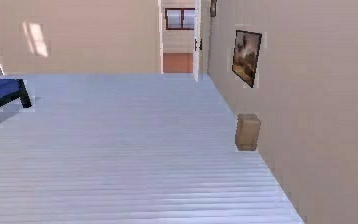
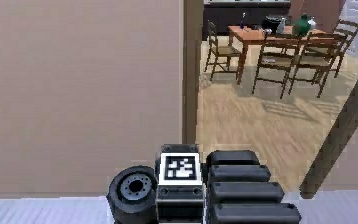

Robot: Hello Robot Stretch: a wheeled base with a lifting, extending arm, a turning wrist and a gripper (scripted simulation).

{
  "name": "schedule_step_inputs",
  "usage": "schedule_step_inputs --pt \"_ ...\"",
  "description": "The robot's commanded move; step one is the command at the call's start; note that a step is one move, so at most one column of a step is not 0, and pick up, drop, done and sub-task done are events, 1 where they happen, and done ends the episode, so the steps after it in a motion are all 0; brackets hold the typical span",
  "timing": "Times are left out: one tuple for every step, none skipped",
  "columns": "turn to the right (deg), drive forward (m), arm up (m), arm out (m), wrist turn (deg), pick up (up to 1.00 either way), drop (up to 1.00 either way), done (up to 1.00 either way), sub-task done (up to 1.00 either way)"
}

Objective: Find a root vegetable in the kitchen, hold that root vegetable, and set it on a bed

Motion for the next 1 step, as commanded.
schedule_step_inputs --pt "0.0 1.0 0.0 0.0 0.0 0.0 0.0 0.0 0.0"
